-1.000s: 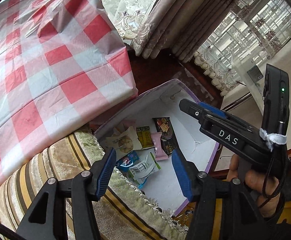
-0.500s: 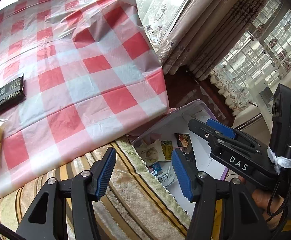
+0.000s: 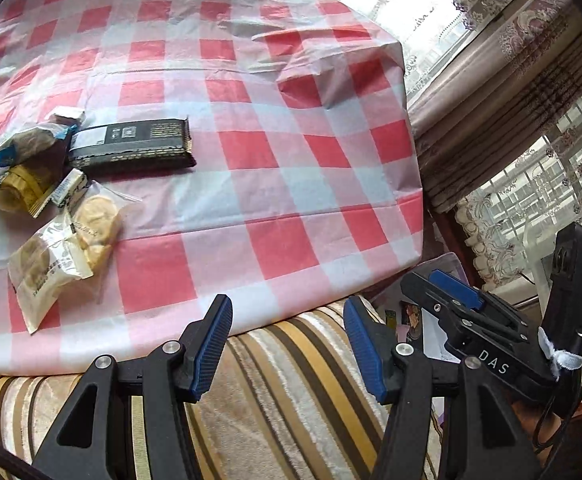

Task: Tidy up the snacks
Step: 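Move both open tools back to the remaining snacks on the table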

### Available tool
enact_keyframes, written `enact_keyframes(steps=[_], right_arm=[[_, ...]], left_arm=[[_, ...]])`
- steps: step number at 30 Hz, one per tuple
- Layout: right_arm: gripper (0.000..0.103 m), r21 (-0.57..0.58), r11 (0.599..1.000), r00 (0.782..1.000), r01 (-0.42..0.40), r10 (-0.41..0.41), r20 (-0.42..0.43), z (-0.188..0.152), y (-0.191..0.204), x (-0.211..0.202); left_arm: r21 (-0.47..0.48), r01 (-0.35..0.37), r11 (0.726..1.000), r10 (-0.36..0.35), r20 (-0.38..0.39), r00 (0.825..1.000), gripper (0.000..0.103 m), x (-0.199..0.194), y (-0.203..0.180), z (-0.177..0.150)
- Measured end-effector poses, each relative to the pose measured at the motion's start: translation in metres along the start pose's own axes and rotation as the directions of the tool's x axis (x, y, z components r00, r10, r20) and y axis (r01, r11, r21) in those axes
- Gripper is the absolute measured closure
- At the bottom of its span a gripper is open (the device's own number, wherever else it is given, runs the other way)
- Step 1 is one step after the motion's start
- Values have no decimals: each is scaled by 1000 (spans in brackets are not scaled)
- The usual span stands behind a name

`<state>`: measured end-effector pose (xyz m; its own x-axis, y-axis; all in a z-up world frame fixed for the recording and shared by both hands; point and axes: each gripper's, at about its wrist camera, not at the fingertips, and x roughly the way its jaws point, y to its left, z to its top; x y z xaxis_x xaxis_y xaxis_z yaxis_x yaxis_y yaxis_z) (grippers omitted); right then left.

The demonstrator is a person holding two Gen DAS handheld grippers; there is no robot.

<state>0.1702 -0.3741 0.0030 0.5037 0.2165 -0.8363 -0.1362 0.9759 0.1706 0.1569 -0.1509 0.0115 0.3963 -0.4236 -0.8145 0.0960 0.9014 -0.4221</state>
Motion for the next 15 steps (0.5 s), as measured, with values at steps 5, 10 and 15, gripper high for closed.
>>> enact_keyframes(steps=[5,10,15], right_arm=[[44,-44,999,999,-26,24,-27,3,24,13],[43,-84,996,998,-41,37,-49,7,45,24],[42,-104,994,998,-44,38,-57,14,57,33]], left_arm=[[-71,-23,997,25,17,1000,44,-12,38,-1],[-146,-42,988,49,46,998,44,-23,71,0],[-203,-67,977,87,91,992,44,-36,99,3]])
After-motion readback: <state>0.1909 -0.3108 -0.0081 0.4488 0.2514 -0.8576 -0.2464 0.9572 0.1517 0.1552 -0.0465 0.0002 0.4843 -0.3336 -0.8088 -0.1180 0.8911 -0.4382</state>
